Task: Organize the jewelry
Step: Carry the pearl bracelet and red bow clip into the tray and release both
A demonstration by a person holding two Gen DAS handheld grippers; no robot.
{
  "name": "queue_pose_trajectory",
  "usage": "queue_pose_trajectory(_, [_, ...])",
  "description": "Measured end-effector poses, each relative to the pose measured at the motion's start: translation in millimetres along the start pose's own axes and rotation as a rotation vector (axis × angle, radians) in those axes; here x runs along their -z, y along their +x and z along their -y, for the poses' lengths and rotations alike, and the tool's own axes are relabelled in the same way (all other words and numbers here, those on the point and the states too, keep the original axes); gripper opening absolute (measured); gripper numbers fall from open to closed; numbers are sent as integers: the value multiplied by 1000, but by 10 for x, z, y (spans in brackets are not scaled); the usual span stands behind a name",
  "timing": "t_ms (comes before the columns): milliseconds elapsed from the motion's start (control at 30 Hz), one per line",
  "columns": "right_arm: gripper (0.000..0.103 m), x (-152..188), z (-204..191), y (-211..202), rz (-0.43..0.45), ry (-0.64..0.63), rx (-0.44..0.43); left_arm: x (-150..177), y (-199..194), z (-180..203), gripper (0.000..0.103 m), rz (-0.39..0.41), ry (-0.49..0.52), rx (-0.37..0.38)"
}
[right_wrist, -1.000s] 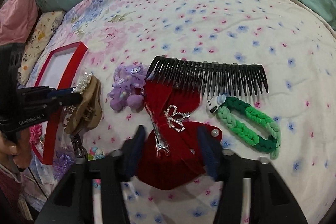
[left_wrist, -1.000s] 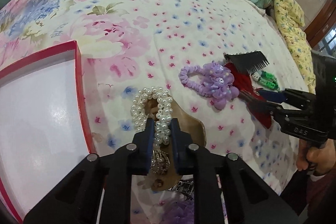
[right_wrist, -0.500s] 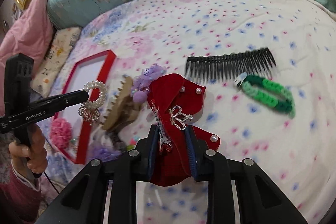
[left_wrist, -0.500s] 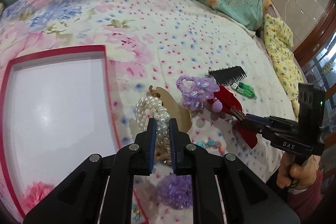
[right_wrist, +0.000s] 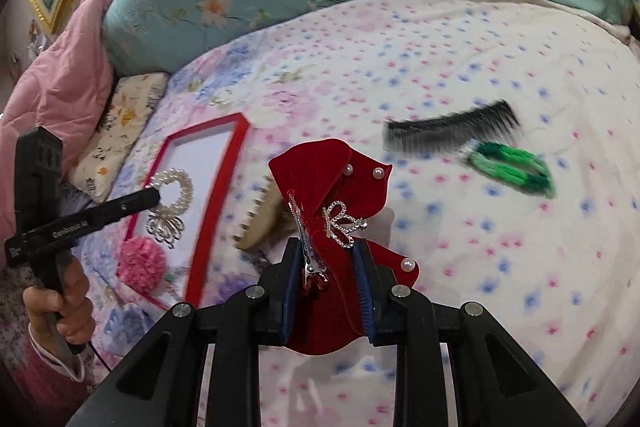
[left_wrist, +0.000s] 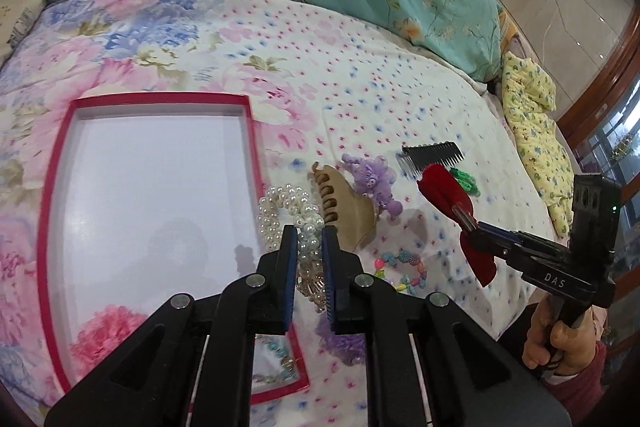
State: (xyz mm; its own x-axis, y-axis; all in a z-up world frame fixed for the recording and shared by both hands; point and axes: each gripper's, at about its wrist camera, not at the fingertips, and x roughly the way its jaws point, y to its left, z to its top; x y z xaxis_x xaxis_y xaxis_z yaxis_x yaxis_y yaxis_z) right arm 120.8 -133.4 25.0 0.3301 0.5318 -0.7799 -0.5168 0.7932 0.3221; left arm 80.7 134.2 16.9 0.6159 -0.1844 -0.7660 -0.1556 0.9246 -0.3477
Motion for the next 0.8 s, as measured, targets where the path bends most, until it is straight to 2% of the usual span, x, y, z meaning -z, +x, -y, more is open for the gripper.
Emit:
queue_pose_trajectory(467, [26, -224, -946, 485, -7, -100, -136, 33, -384, -674, 10, 71, -105, -98])
queue_pose_trajectory(800, [26, -446, -1426, 966, -29, -144, -177, -97, -445, -1071, 10, 95, -134, -168])
